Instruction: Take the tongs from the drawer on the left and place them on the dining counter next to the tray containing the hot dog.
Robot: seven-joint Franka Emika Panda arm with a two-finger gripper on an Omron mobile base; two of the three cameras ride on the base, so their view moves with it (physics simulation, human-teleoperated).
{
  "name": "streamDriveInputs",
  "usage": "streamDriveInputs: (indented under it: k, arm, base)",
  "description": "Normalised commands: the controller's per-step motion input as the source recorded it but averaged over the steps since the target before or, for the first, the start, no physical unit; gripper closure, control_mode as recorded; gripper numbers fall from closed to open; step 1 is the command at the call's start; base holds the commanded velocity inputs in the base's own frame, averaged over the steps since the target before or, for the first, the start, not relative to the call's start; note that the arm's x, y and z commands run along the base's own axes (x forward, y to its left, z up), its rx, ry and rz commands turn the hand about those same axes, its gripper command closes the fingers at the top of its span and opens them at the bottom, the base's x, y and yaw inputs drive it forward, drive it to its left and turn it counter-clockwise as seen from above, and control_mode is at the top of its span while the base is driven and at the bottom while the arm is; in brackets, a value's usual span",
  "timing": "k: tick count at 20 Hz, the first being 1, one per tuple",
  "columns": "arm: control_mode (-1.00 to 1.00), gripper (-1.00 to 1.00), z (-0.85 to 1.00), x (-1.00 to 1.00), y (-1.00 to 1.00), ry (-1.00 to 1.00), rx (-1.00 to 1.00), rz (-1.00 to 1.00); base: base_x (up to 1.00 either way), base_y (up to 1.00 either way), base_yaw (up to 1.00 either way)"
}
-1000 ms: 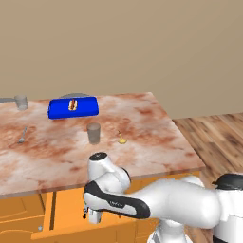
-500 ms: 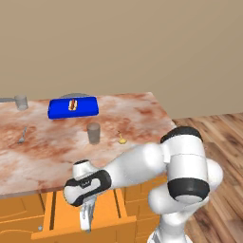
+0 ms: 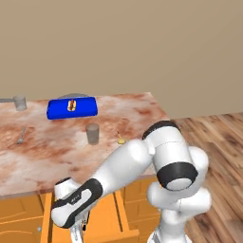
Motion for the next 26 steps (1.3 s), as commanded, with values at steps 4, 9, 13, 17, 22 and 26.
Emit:
streamDriveInputs:
  k: [4, 9, 13, 17, 22, 26]
  arm:
    - [-1.00, -1.00, -0.04, -0.73, 0.48, 0.00, -0.01, 0.10]
    - [-1.00, -1.00, 0.00, -0.41, 0.14, 0.11, 0.00, 0.03]
    - [-1.00, -1.00, 0.00, -0.49, 0.07, 0.11, 0.00, 0.06]
    - [-1.00, -1.00, -0.06, -0.72, 0.21, 0.00, 0.00, 0.07]
    - [-1.00, -1.00, 0.00, -0.56, 0.12, 0.01, 0.00, 0.05]
    - [-1.00, -1.00, 0.00, -0.38, 0.00, 0.00, -0.01, 0.00]
  base:
    - [0.00, 0.00, 0.00]
    - [0.00, 0.00, 0.00]
    - [0.00, 0.00, 0.00]
    - [0.00, 0.00, 0.00]
    - [0.00, 0.00, 0.00]
    - [0.00, 0.00, 0.00]
